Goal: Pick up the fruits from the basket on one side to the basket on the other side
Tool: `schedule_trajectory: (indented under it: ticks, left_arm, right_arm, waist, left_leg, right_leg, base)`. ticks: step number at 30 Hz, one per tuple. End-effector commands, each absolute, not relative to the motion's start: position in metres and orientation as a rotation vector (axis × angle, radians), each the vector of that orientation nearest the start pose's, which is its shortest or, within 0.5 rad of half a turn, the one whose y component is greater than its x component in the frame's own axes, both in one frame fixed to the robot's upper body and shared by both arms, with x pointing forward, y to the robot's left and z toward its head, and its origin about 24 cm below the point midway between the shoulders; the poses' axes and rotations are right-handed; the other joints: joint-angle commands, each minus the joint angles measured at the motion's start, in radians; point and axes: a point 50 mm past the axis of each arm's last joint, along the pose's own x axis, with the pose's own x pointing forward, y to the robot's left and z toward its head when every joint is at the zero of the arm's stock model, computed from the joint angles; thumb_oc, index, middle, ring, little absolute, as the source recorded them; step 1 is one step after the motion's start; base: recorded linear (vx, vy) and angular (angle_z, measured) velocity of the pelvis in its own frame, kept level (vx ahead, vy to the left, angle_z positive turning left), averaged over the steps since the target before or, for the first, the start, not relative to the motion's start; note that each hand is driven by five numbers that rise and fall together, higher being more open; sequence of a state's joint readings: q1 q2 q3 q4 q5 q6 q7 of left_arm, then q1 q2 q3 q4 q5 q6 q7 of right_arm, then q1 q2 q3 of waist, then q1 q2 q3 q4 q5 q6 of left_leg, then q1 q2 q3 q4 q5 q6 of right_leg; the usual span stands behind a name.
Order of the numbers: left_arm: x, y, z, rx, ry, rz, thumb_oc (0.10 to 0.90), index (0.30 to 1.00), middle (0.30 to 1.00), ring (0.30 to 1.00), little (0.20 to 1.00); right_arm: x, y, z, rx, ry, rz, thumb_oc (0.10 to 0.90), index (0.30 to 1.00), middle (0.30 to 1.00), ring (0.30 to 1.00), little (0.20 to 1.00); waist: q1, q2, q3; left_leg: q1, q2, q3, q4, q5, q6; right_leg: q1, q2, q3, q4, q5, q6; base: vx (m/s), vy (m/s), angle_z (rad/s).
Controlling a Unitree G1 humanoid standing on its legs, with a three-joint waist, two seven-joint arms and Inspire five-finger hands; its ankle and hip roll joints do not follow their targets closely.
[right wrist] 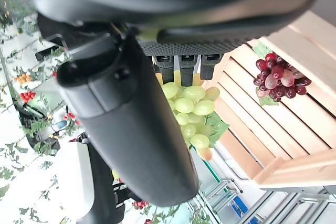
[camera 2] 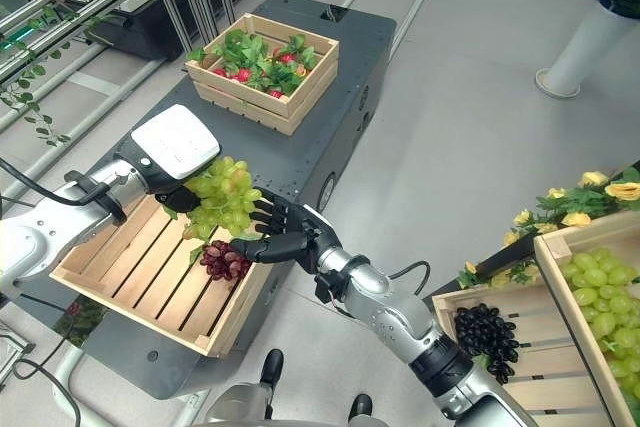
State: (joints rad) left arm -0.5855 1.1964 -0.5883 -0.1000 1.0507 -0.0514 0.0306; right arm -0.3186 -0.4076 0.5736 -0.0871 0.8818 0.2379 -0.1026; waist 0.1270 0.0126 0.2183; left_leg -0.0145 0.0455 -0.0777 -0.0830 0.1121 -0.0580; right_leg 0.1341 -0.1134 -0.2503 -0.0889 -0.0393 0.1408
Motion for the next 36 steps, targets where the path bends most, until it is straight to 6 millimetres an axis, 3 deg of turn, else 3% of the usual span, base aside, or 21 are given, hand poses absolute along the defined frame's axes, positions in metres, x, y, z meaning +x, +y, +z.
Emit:
schedule_trajectory:
  ticks: [1,6,14,22,36]
  left_arm:
    - [0.306,0.19,0.232,2.261,-0.765,-0.042,0.4,0.3,0.3,0.3,0.3]
    - [0.305,0.19,0.228,2.247,-0.762,-0.03,0.4,0.3,0.3,0.3,0.3]
    - [0.303,0.175,0.224,2.208,-0.815,-0.051,0.4,0.3,0.3,0.3,0.3]
    - [0.298,0.156,0.219,2.156,-0.899,-0.1,0.4,0.3,0.3,0.3,0.3]
    - [0.289,0.14,0.219,2.07,-0.951,-0.158,0.4,0.3,0.3,0.3,0.3]
  right_arm:
    - [0.259,-0.044,0.117,0.455,0.08,0.644,0.8,0.9,0.9,0.9,0.9]
    - [0.265,-0.061,0.11,0.474,0.122,0.435,0.8,0.9,0.9,0.9,0.9]
    - [0.27,-0.07,0.107,0.454,0.156,0.303,0.8,0.9,0.9,0.9,0.9]
    - [0.271,-0.065,0.11,0.48,0.18,0.31,0.8,0.9,0.9,0.9,0.9]
    - [0.267,-0.061,0.112,0.454,0.166,0.423,0.8,0.9,0.9,0.9,0.9]
  waist:
    - [-0.01,0.021,-0.176]
    - [-0.026,0.021,-0.176]
    - [-0.031,0.019,-0.175]
    - [-0.023,0.014,-0.18]
    - [-0.023,0.006,-0.191]
  left_leg:
    - [0.038,-0.097,0.036,-0.004,-0.086,0.015]
    - [0.037,-0.095,0.052,-0.004,-0.088,0.016]
    - [0.039,-0.098,0.054,-0.004,-0.09,0.019]
    - [0.041,-0.101,0.046,-0.004,-0.092,0.02]
    - [0.045,-0.101,0.051,-0.004,-0.095,0.022]
  right_leg:
    - [-0.068,0.037,0.011,0.004,0.063,-0.024]
    - [-0.075,0.037,0.019,0.003,0.067,-0.021]
    - [-0.077,0.033,0.022,0.002,0.071,-0.019]
    - [-0.076,0.029,0.022,0.002,0.073,-0.018]
    - [-0.077,0.025,0.026,0.002,0.076,-0.013]
  base:
    - [0.0,0.0,0.0]
    - [0.0,0.0,0.0]
    - [0.0,0.0,0.0]
    - [0.0,0.0,0.0]
    - [0.0,0.0,0.0]
